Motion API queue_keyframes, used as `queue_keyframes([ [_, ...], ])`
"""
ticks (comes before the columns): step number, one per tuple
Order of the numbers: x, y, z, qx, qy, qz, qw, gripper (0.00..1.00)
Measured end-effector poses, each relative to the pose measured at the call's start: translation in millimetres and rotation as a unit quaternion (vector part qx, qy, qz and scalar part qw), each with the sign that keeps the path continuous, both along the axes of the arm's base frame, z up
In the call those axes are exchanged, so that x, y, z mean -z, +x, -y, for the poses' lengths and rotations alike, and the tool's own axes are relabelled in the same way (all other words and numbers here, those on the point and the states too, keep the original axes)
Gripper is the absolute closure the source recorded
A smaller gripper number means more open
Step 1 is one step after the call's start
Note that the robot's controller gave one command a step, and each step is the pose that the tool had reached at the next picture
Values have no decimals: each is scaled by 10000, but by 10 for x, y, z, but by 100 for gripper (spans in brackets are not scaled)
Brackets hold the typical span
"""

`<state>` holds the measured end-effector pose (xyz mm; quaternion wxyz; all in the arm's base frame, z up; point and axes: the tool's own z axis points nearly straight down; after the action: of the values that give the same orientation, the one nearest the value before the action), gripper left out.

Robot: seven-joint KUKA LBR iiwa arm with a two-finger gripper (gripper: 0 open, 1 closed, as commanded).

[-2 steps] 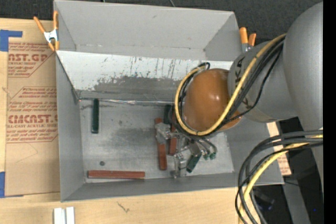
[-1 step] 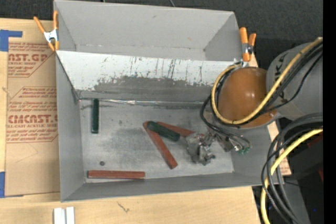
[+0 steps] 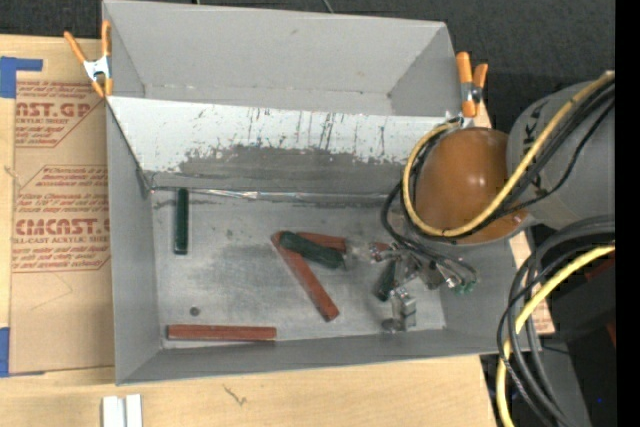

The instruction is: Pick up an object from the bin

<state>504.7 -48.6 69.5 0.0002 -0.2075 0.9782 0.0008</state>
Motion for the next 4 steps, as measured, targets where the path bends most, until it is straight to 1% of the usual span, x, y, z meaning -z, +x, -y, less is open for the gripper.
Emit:
queue_keyframes([
  [1, 0, -1, -1, 1, 1, 0, 10000, 0],
  [2, -1, 80, 196, -895, 10, -1, 9960, 0],
  [3, -11, 540, 544, -1521, -2, 23, 9884, 100],
  [4, -11, 540, 545, -1521, -2, 23, 9884, 100],
])
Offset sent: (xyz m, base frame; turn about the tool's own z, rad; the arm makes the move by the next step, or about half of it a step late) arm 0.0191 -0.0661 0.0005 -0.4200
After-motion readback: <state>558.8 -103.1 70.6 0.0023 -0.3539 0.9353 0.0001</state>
